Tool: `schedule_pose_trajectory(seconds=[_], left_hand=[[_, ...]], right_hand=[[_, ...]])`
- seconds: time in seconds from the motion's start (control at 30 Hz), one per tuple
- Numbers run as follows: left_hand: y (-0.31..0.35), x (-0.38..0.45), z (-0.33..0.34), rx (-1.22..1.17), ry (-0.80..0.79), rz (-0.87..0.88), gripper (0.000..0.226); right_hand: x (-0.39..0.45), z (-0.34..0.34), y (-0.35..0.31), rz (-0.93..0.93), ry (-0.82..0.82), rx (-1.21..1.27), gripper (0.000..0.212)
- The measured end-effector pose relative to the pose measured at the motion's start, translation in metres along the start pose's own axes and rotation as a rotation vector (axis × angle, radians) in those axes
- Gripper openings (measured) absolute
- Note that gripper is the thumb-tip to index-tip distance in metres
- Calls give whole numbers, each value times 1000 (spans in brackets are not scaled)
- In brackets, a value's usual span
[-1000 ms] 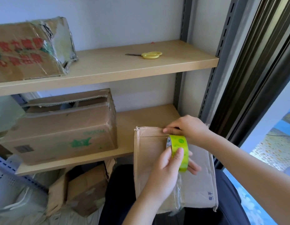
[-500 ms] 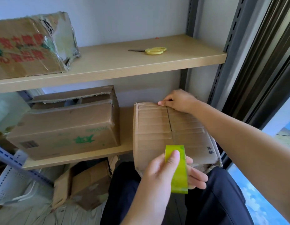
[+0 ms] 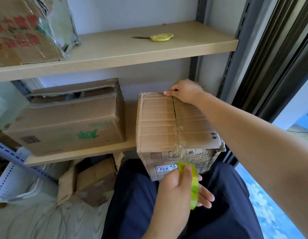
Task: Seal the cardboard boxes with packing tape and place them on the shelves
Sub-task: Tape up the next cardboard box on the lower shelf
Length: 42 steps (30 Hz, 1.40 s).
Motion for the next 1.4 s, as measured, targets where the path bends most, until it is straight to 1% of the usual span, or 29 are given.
schedule_pose_trajectory(seconds=[0.07,0.13,0.23,0.3,0.37,0.4,0.47,0.53,0.57,0.6,0.63,0.7,0.77,0.83,0.9,1.03,1.13,1.2,1.3,1.4], left_hand=[[-1,4,-4,21,14,-1,39],[-3,14,-15,69,55,3,39],[0,40,-30,70,108,-3,38],[5,59,-39,26,105,-32,38],[11,75,-46,-14,112,-57,40],[15,82,-51,-32,122,-57,40],[24,95,-63,-53,135,-31,40],[35,109,-73,-45,144,7,40],[40,115,-77,-35,151,18,42],[44,121,-80,-29,157,29,44],[46,126,-81,-24,158,43,46],[45,131,-80,4,144,81,48],[40,131,-76,33,88,113,50],[34,131,-76,31,50,128,51],[30,133,-77,28,41,134,50],[25,132,-69,9,27,132,53],[27,132,-64,-22,22,140,49],[30,131,-61,-22,12,175,45],[31,129,-62,19,16,235,40],[22,126,-64,90,3,227,38]], right_hand=[[1,-1,0,23,26,-29,54],[3,-2,-1,55,86,-68,54],[7,-8,0,145,230,-78,46],[12,-9,-6,196,268,-112,41],[11,-6,-18,210,233,-181,29],[7,-4,-28,169,213,-224,30],[-12,6,-46,1,134,-253,49],[-41,24,-53,-162,-54,-151,68],[-56,33,-52,-211,-151,-136,78],[-67,38,-48,-235,-200,-172,85],[-71,39,-40,-236,-205,-218,87],[-66,34,-26,-199,-159,-289,86],[-59,29,-20,-148,-144,-334,93],[-53,30,-21,-162,-172,-369,97],[-52,30,-20,-193,-198,-361,99],[-49,37,-14,-230,-221,-385,112],[-44,39,-14,-230,-168,-362,104],[-42,39,-14,-213,-151,-352,102],[-41,37,-13,-194,-129,-343,98],[-40,29,-14,-176,-104,-334,94]])
Point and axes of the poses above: each hand's wrist, its own x-axis towards the middle knuckle, its own z-axis out of the palm, y = z × x, the point moved 7 cm from there along x, towards the middle knuckle, and after that the axes turned 15 degrees about -y, right-handed, at the moved point
